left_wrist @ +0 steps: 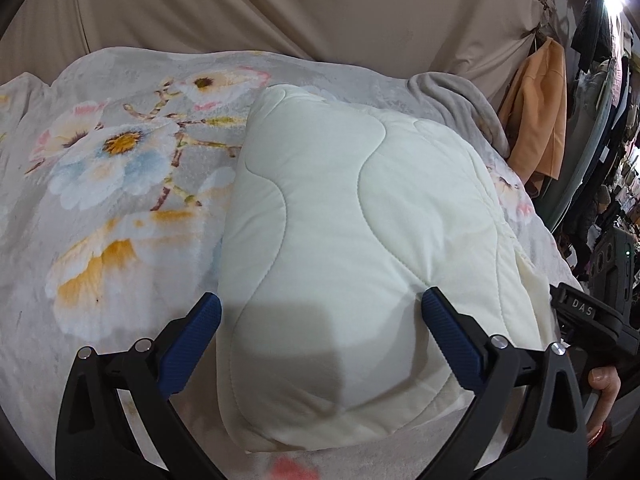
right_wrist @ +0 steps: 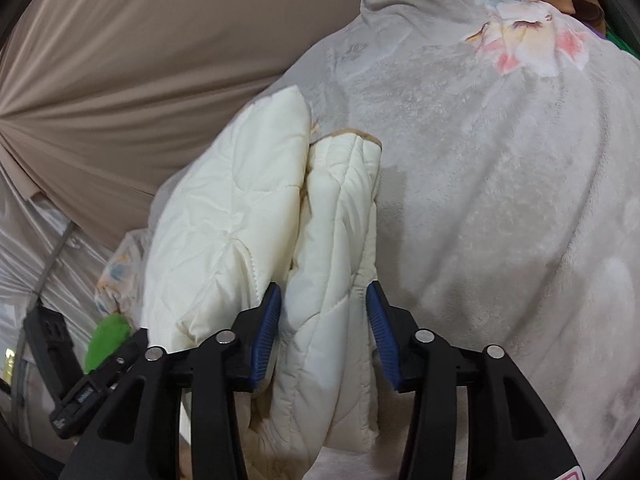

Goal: Fold large clothes

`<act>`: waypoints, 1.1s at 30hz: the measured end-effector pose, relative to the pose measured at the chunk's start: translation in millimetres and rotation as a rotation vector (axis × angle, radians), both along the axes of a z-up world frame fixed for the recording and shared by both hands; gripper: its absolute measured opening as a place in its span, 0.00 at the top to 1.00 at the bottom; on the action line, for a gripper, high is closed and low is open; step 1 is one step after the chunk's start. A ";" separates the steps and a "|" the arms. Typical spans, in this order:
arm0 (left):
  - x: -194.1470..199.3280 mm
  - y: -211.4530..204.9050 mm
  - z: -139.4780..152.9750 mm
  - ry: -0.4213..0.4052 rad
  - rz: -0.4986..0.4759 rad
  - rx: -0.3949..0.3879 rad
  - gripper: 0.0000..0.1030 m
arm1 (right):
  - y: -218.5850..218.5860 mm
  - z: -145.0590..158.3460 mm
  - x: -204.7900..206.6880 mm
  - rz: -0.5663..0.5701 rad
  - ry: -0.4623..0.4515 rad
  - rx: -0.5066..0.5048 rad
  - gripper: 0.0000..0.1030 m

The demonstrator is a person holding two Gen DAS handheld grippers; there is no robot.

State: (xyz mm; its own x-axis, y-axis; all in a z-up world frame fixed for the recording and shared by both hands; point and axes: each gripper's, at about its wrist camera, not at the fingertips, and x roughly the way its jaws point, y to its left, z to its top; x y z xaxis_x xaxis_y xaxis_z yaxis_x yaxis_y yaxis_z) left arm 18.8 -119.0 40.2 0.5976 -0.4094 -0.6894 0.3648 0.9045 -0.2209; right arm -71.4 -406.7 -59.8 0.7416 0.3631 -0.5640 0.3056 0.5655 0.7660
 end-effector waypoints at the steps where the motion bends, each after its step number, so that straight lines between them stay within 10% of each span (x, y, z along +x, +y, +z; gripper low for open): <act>1: -0.1 -0.2 -0.4 0.001 -0.002 0.000 0.05 | 0.2 -3.7 1.7 0.010 0.010 0.010 0.52; 29: 47.4 23.1 -19.7 0.086 -0.054 -0.154 0.04 | -0.4 -27.8 45.1 0.192 -0.013 0.143 0.40; 33: 46.1 12.7 -16.2 0.053 -0.049 -0.116 0.04 | 0.9 -29.3 47.7 0.193 -0.037 0.150 0.52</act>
State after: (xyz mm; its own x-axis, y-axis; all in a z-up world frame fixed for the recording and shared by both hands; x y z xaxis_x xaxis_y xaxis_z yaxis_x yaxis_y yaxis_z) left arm 64.8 -106.3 23.9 0.5389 -0.5157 -0.6660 0.3925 0.8533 -0.3432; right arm -23.7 -405.8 -89.1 0.6697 0.5774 -0.4669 0.1731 0.4901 0.8543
